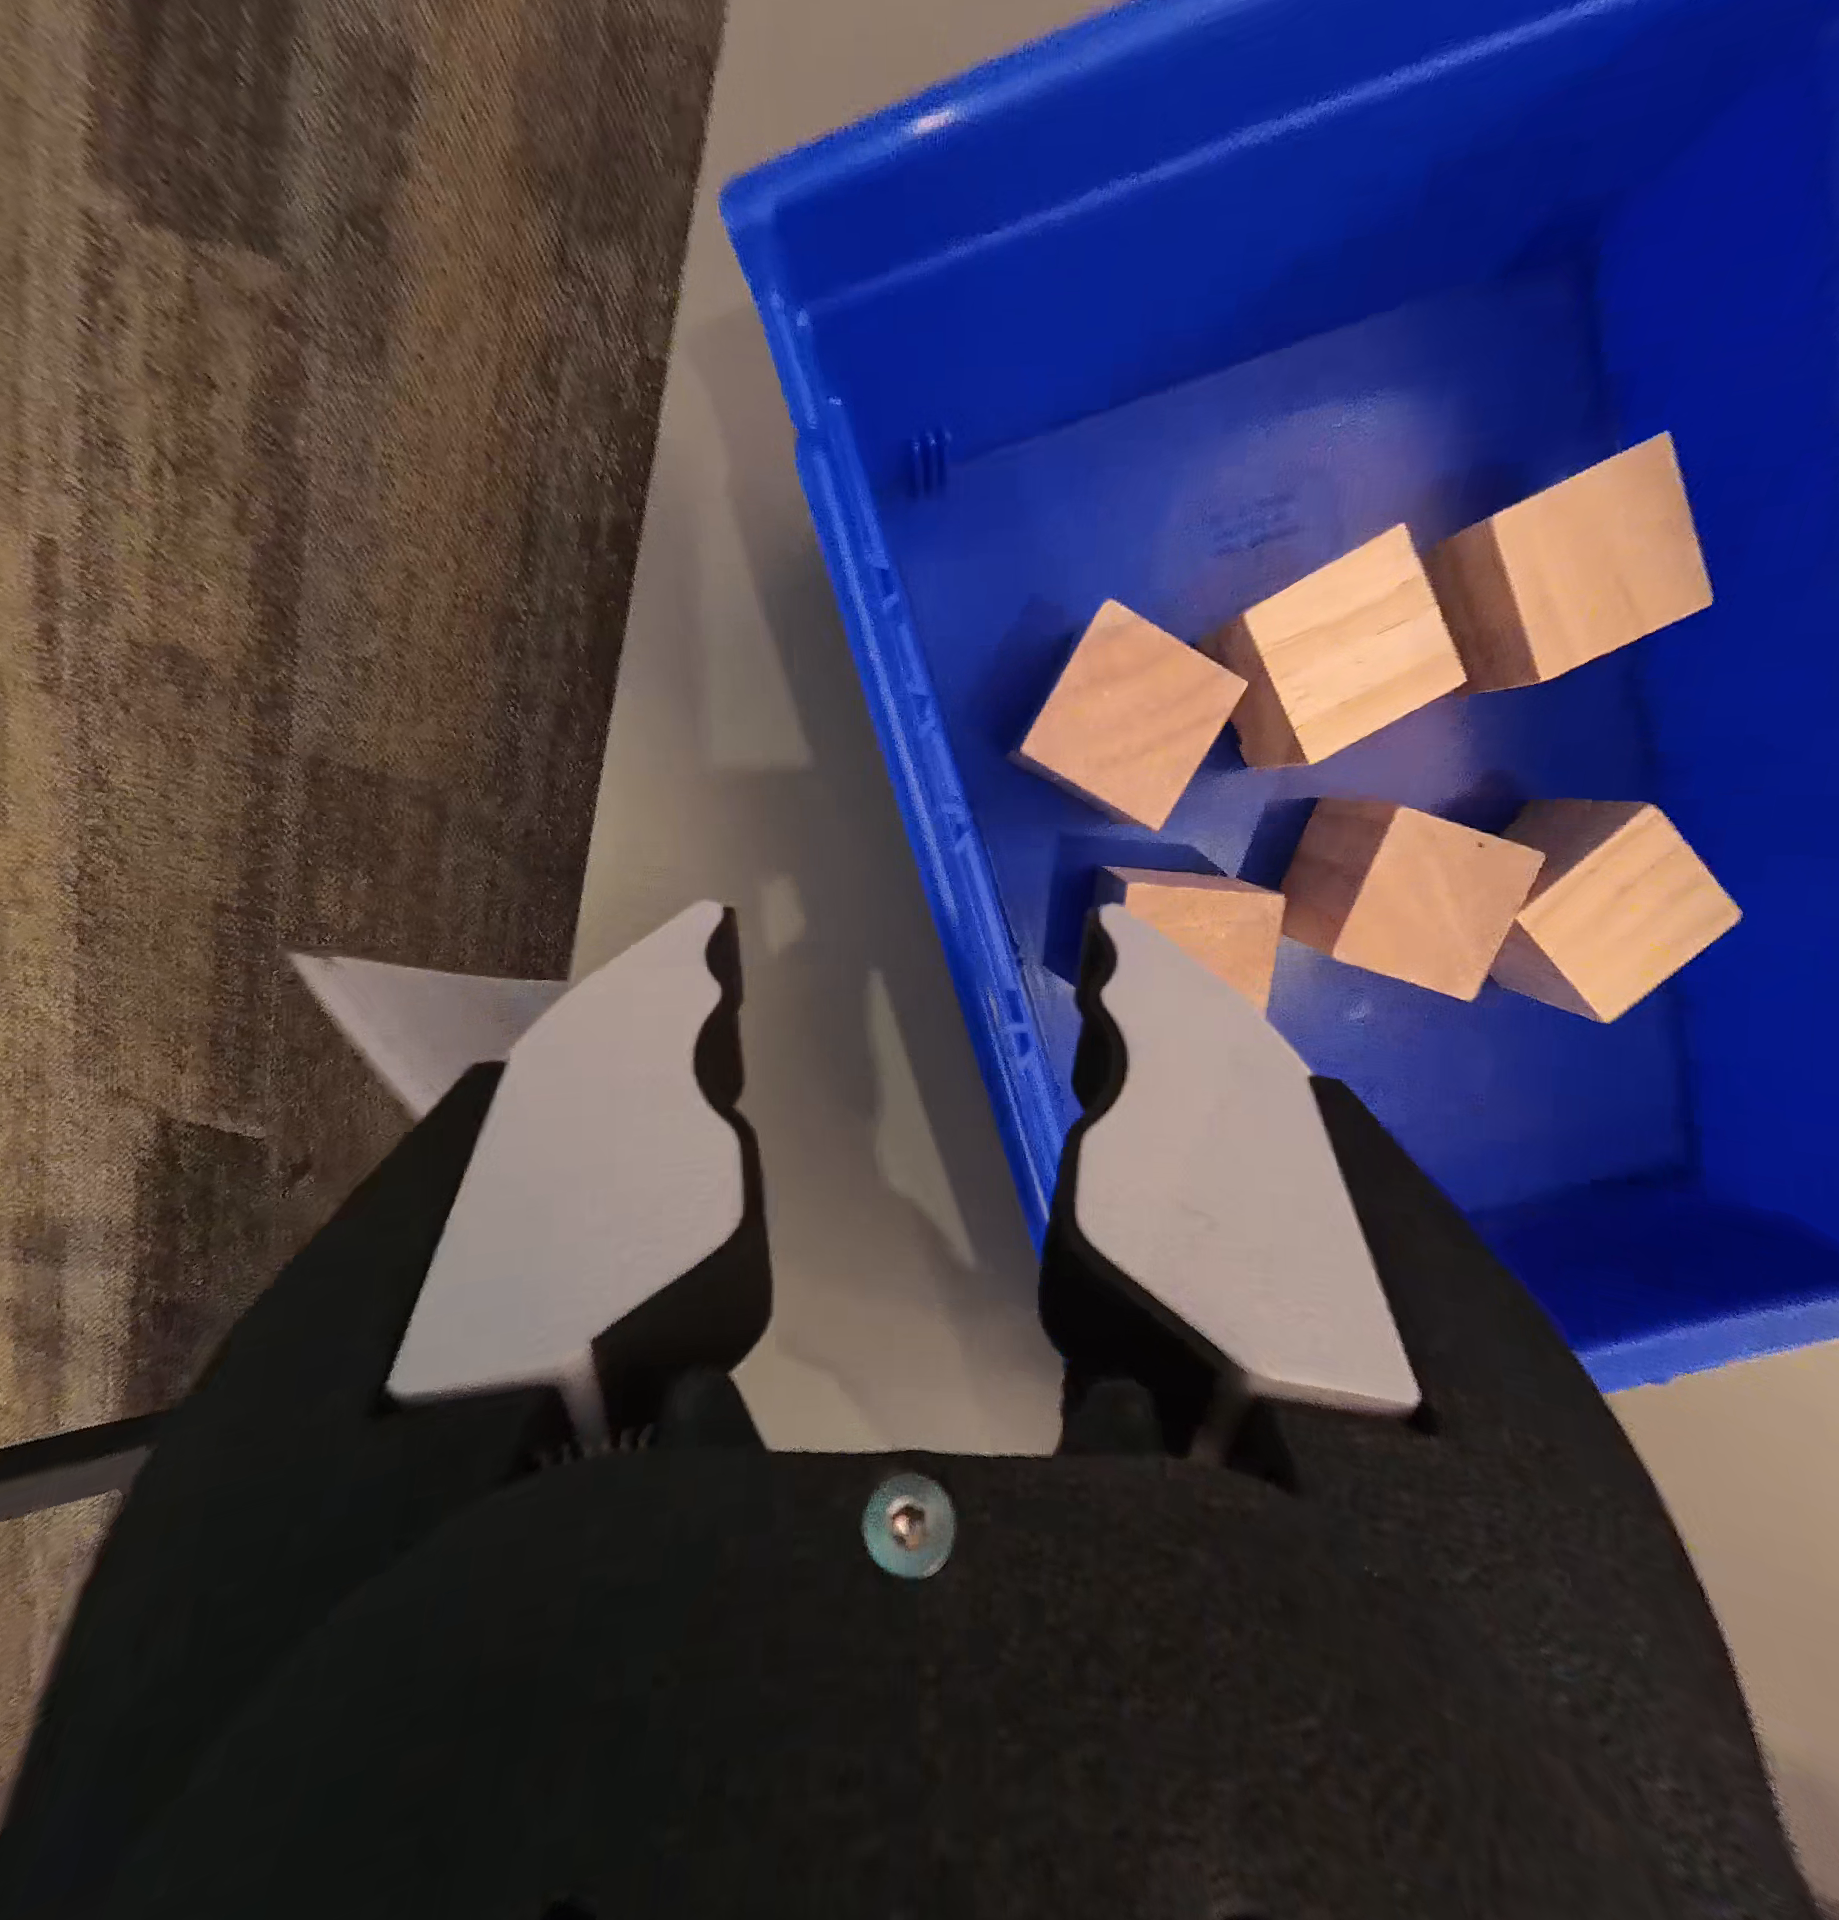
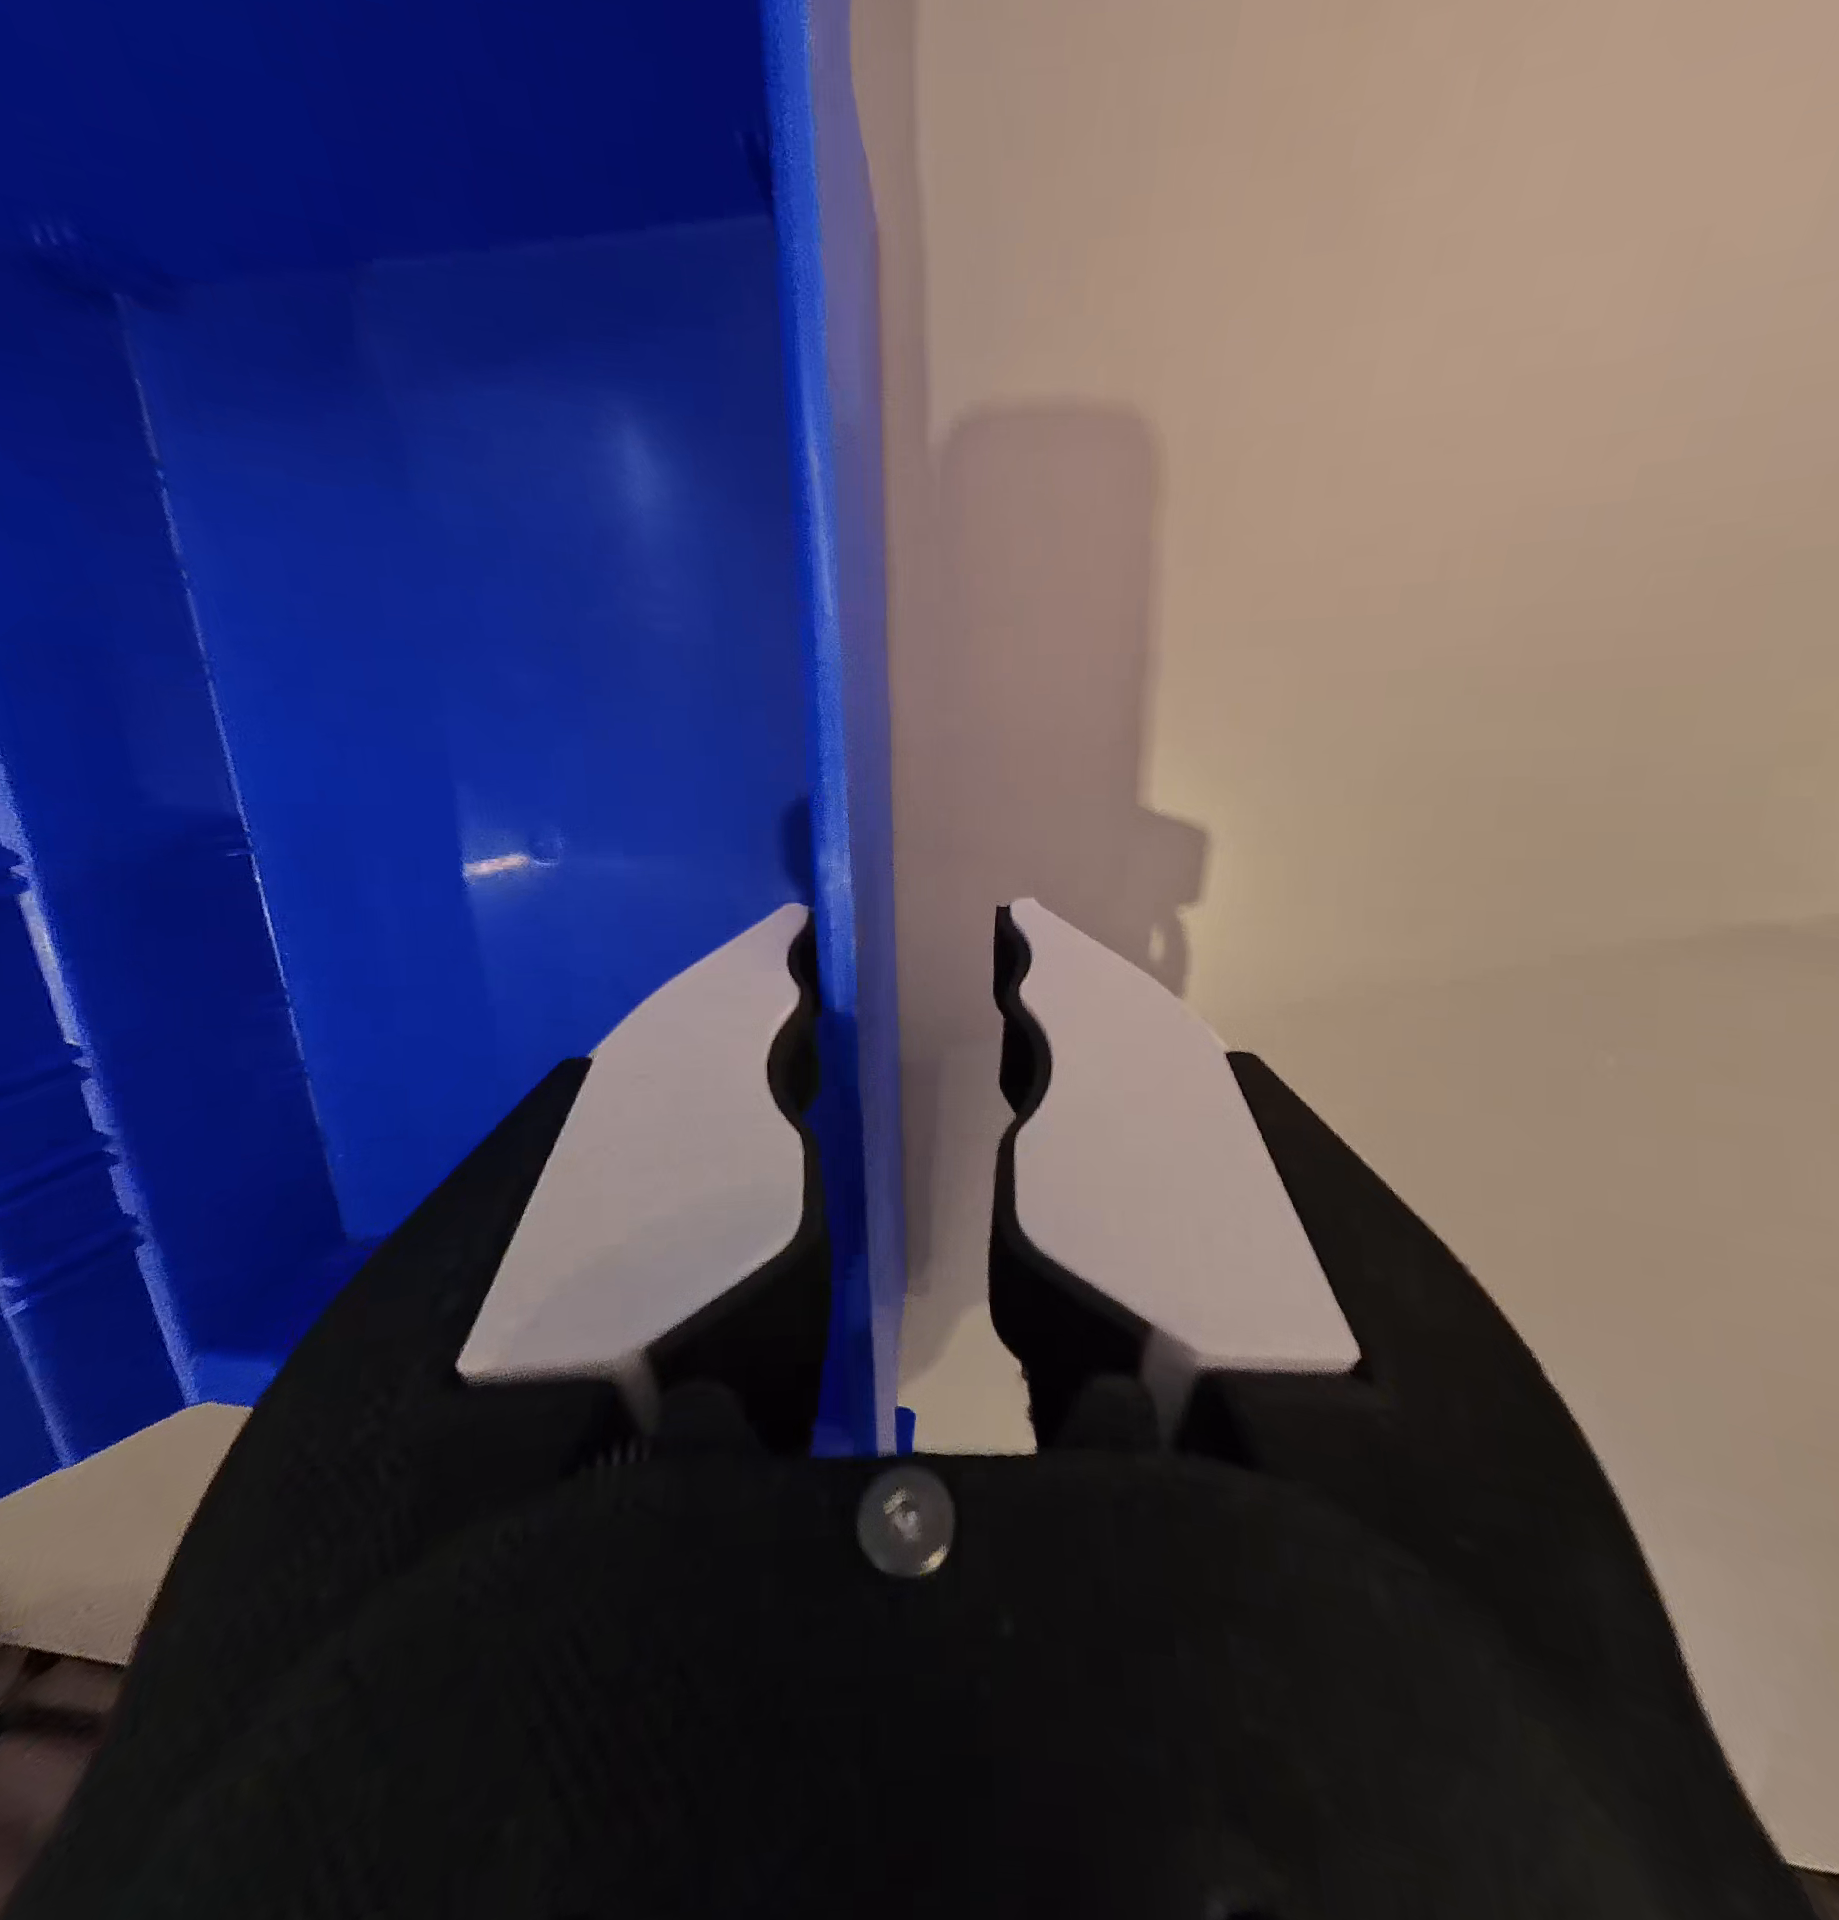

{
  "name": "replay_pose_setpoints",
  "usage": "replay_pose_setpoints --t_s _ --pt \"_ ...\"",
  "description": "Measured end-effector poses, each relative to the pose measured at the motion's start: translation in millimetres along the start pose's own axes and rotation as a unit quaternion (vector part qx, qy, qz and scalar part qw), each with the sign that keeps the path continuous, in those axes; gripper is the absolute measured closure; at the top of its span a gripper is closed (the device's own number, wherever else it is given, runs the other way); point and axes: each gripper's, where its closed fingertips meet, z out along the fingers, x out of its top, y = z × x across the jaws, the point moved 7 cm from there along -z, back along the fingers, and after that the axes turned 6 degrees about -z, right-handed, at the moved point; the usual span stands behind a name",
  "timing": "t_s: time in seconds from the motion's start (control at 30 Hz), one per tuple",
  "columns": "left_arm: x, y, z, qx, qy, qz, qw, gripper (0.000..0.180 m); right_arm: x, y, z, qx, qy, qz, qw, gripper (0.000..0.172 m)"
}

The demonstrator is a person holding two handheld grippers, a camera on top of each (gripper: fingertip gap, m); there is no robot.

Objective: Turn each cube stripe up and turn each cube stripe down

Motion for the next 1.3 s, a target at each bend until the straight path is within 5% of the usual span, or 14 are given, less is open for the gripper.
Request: replay_pose_setpoints --t_s 0.1,0.27,0.8,0.93,1.03,1.13,1.23,1.3 --pt "-2 0 17 -0.013 -0.042 0.002 0.999 0.124 -2 1 6 0.006 -0.014 0.001 1.000 0.138" --pt "-2 8 31 -0.040 -0.072 0.022 0.996 0.164 -4 -1 14 0.006 -0.039 -0.006 0.999 0.138" --pt "47 55 54 0.002 0.065 0.227 0.972 0.162 -6 -12 27 0.020 -0.095 -0.035 0.995 0.163" --pt "54 53 16 0.010 0.139 0.187 0.972 0.160 -5 -10 24 0.016 -0.079 -0.026 0.996 0.155" --pt "45 75 -36 -0.092 0.226 0.221 0.944 0.142 -1 -5 12 -0.003 -0.047 -0.016 0.999 0.149" --pt "22 106 -68 -0.192 0.270 0.321 0.887 0.136 8 -7 -7 -0.022 0.012 -0.019 1.000 0.148" --pt "-5 133 -64 -0.243 0.227 0.441 0.833 0.145 22 -14 -34 -0.030 0.104 -0.025 0.994 0.148" --pt "-19 145 -46 -0.234 0.157 0.499 0.819 0.140 31 -21 -57 -0.039 0.179 -0.042 0.982 0.148"
